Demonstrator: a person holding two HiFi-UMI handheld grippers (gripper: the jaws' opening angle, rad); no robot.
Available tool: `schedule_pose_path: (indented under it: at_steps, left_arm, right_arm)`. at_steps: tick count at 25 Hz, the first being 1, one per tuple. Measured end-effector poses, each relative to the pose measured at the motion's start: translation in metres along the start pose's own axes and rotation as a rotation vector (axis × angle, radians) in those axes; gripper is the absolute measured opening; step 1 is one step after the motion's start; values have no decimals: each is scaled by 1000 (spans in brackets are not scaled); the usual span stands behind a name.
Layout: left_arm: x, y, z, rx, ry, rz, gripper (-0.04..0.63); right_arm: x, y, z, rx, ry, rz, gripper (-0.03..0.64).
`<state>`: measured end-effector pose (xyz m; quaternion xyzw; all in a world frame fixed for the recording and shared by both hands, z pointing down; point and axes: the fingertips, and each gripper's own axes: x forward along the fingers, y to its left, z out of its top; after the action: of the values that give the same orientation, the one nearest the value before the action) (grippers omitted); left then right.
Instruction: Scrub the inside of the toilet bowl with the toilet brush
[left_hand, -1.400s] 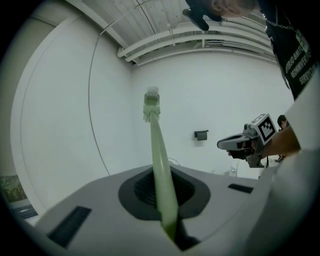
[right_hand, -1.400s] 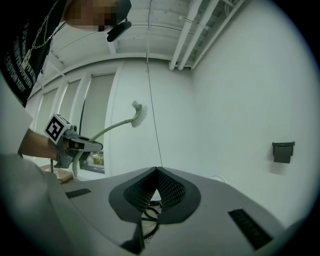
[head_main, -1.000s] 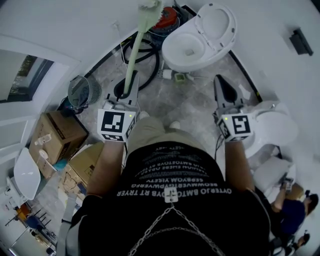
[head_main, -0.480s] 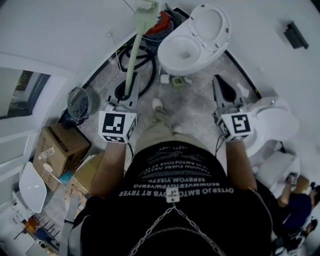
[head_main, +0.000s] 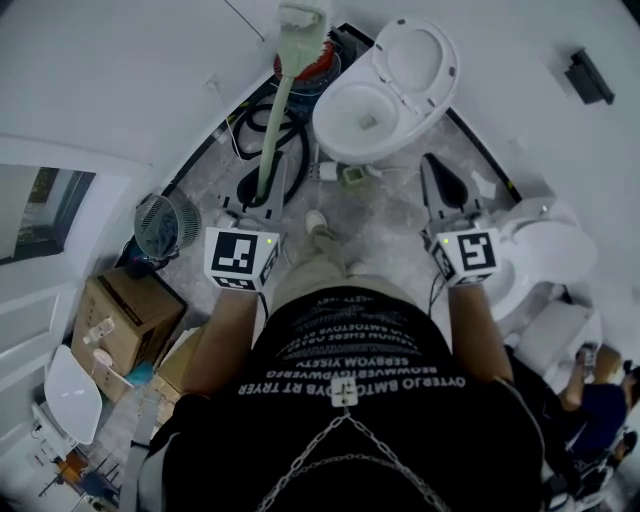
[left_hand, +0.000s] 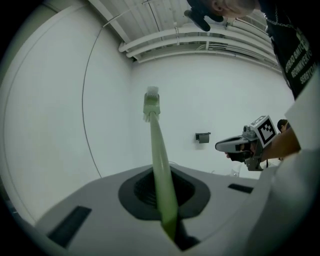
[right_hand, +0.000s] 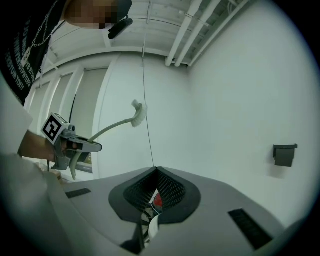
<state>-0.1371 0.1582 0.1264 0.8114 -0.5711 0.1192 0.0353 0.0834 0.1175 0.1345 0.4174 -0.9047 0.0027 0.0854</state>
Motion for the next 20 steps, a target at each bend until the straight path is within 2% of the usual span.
schedule_pose_path:
  at_steps: [10, 13, 20]
  left_arm:
    - [49, 45, -1, -19, 23, -12, 2]
    - [68, 52, 1, -14, 29, -37, 2]
    - [112, 72, 2, -9, 48, -109, 2]
  right_arm:
    - [59, -14, 5, 4, 21, -5, 3]
    - [74, -27, 5, 15, 45, -29, 3]
    - [103, -47, 17, 14, 23, -94, 3]
